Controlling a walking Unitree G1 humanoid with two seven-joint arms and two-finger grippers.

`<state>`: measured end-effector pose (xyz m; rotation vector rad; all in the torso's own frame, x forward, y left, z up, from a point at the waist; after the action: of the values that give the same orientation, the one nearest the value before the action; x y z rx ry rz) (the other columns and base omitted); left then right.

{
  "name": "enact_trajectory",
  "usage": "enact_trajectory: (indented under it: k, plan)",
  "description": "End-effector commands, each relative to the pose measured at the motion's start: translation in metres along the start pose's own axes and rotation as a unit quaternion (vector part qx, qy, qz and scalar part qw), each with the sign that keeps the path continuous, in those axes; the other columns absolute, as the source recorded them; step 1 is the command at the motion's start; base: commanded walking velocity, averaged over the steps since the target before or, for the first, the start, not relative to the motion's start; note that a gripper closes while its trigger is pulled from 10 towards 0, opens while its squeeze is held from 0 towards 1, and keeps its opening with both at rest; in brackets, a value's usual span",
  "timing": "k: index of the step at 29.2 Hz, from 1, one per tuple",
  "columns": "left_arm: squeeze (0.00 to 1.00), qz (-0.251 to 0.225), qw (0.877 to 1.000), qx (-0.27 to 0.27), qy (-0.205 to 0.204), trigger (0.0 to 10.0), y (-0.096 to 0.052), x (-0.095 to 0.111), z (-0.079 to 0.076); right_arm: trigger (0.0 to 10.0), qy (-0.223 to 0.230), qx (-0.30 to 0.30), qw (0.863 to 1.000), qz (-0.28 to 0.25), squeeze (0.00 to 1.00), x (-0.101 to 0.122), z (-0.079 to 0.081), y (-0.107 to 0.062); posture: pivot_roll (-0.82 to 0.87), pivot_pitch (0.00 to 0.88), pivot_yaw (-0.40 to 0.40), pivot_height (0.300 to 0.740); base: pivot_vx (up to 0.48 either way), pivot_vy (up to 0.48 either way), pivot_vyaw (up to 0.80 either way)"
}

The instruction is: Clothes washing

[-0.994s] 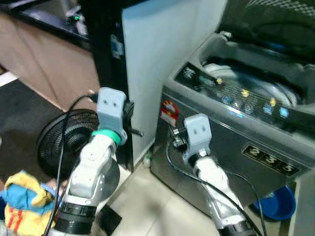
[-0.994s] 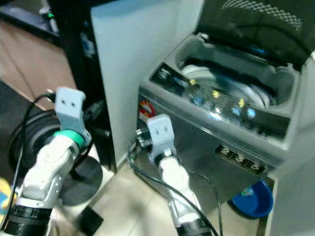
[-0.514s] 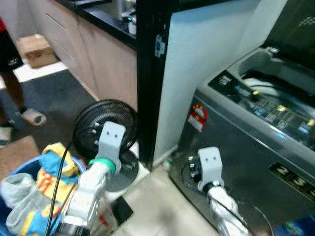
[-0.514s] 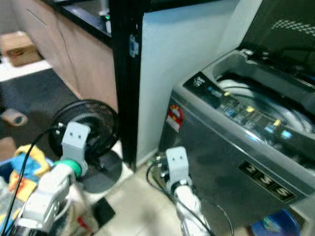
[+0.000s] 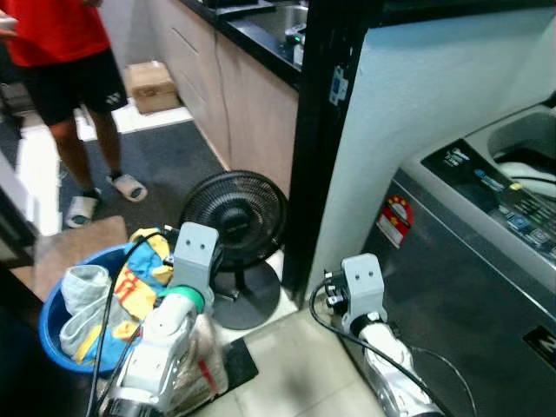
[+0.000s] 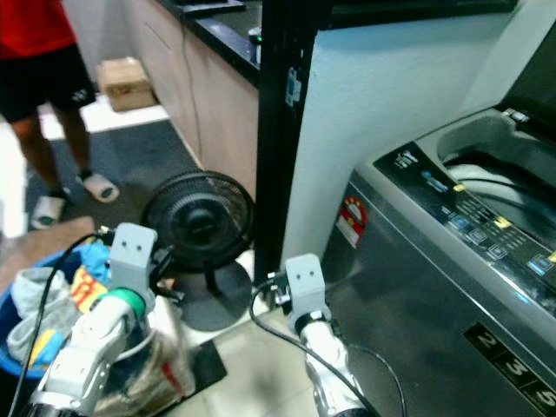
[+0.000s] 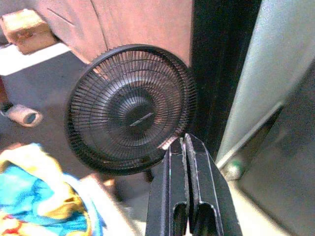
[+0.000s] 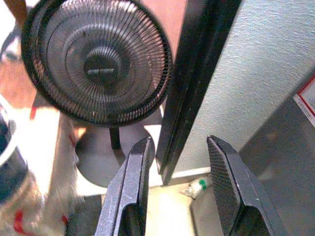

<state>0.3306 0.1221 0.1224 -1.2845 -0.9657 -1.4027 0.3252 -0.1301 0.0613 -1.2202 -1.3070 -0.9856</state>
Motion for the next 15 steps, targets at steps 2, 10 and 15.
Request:
enact_trajectory:
  k: [2, 10, 15]
  plan:
    - [0.0, 0.01, 1.0, 0.011, 0.007, 10.0, -0.003, -0.006, 0.006, 10.0, 0.003, 0.006, 1.0, -0.005, 0.0, 0.001, 0.003, 0.0, 0.1, 0.024, -0.022, 0.74, 0.0, 0.0, 0.74]
    - [0.0, 0.008, 1.0, 0.021, 0.012, 10.0, 0.0, -0.005, 0.009, 10.0, -0.001, 0.024, 0.999, -0.031, 0.0, 0.012, 0.011, 0.005, 0.1, 0.022, -0.018, 0.74, 0.0, 0.0, 0.75]
    - [0.0, 0.008, 1.0, 0.02, 0.013, 10.0, 0.001, -0.005, 0.009, 10.0, 0.0, 0.028, 0.999, -0.035, 0.0, 0.014, 0.013, 0.006, 0.1, 0.02, -0.016, 0.74, 0.0, 0.0, 0.74]
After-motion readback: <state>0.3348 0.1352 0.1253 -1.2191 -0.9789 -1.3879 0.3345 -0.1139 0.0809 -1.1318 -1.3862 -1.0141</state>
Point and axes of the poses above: a point about 5 cm out from each wrist's last joint towards the gripper, its own y axis pointing out of the wrist towards the gripper, its own x axis along the axis of the wrist's last joint, z = x × y, the point moved 2 cm from there along y, pointing out of the wrist towards the gripper, and after that the axes turned 2 degrees about y, right-handed, at the moved point
